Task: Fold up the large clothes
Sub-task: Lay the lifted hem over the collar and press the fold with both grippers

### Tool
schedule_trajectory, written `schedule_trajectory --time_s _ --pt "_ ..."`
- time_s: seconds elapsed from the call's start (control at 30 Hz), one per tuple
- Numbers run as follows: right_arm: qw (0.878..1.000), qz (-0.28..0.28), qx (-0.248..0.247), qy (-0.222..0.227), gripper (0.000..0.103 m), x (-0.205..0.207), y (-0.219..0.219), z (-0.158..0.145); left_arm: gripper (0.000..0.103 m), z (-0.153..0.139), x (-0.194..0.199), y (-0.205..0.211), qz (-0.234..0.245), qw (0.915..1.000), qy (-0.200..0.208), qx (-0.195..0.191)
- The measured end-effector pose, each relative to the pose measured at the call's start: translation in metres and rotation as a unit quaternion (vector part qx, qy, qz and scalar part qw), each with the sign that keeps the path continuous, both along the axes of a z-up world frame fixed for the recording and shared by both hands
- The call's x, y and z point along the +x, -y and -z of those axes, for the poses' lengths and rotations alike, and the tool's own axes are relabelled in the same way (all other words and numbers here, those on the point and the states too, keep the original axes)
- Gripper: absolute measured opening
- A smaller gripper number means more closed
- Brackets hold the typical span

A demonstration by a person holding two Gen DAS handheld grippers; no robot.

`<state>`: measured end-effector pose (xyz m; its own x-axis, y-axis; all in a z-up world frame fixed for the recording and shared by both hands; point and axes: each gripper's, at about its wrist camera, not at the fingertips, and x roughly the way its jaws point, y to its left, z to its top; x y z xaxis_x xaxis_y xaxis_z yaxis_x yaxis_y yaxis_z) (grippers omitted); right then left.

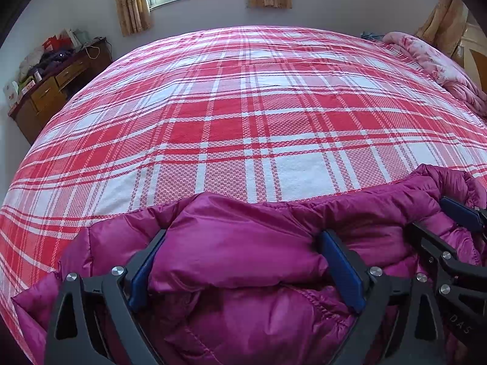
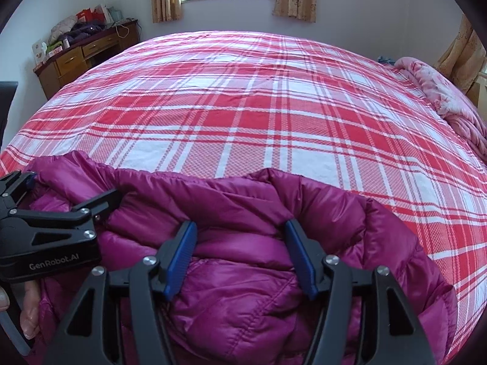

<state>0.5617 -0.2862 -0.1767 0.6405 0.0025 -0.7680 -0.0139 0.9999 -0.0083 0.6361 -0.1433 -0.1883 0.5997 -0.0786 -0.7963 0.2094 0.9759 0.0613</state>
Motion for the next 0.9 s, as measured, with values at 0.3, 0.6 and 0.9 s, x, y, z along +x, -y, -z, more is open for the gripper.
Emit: schedule_trajectory --time_s 0.3,0.6,0.9 --pt "1.0 0.001 -0.004 -0.002 0.066 0.0008 0.0009 0.0009 0.097 0.0001 -0.0001 0.0014 0.0 1.0 0.0 0.004" --pt "1.0 0.001 -0.013 -0.004 0.066 0.0019 -0.0026 0.0021 0.097 0.0006 0.0003 0.0027 0.001 1.0 0.0 0.008" --pt "1.0 0.001 -0.015 -0.004 0.067 0.0016 -0.0026 0.0024 0.098 0.0009 0.0001 0.003 0.0 0.9999 0.002 0.014"
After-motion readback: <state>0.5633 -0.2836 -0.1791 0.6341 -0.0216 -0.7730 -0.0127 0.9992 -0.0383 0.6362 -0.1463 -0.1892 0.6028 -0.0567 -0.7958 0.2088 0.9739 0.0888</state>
